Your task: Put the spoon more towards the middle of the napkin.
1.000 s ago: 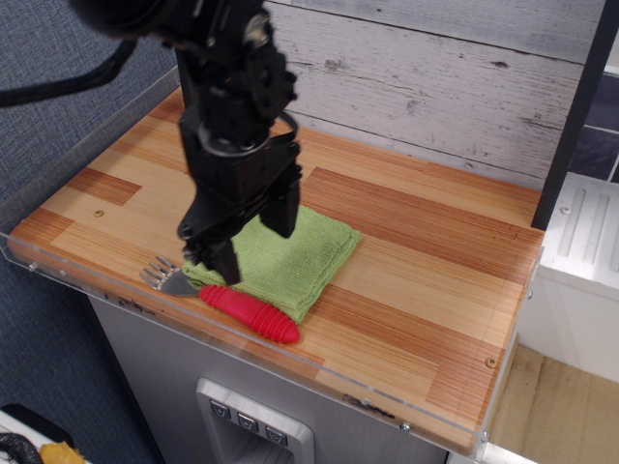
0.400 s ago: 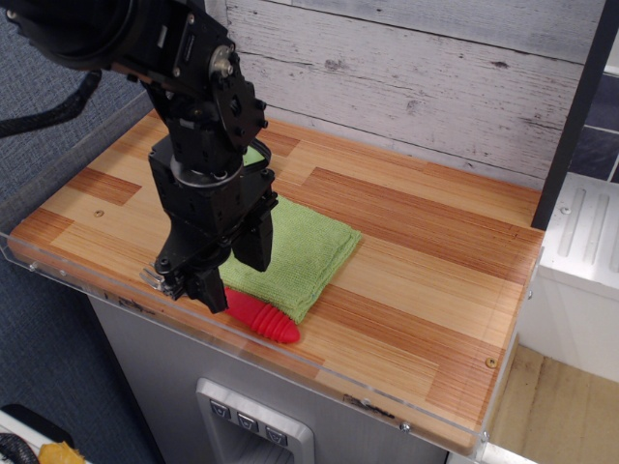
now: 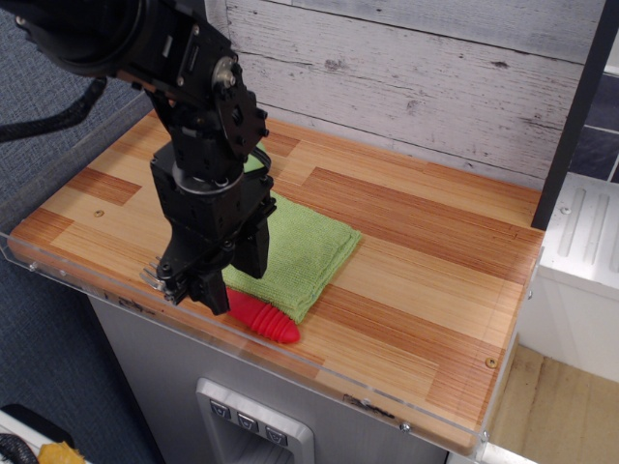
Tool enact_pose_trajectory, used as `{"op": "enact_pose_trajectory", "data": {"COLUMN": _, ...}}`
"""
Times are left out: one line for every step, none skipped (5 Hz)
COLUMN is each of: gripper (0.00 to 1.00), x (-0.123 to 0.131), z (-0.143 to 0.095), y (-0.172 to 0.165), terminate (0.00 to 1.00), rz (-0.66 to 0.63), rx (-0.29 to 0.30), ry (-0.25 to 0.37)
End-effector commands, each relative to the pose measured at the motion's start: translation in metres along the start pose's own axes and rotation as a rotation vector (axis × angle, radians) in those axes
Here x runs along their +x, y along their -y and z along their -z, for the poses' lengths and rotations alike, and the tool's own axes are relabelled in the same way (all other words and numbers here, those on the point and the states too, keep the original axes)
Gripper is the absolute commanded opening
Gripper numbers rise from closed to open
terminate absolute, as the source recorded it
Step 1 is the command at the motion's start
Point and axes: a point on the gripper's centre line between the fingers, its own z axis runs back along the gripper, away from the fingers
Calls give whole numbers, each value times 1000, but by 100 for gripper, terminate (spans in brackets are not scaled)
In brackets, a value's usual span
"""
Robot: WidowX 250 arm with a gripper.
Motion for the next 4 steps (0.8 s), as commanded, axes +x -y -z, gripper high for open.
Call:
{"op": "enact_pose_trajectory", "data": {"gripper": 100, "x": -9, "z": 3, "y": -3, "terminate": 0, "rz": -6, "rx": 3, "ry": 3}}
{"op": "enact_pose_trajectory", "data": {"gripper": 100, "x": -10, "z": 3, "y": -5, "terminate": 0, "rz": -15, "rx": 1, "ry": -13}}
{"op": "enact_pose_trajectory", "data": {"gripper": 100, "x": -11, "z": 0, "y": -6, "terminate": 0, "rz": -7, "rx": -5, "ry": -10}}
{"op": "enact_pose_trajectory", "data": {"gripper": 100, "x": -11, "z": 6, "y": -5, "terminate": 0, "rz": -15, "rx": 11, "ry": -5}}
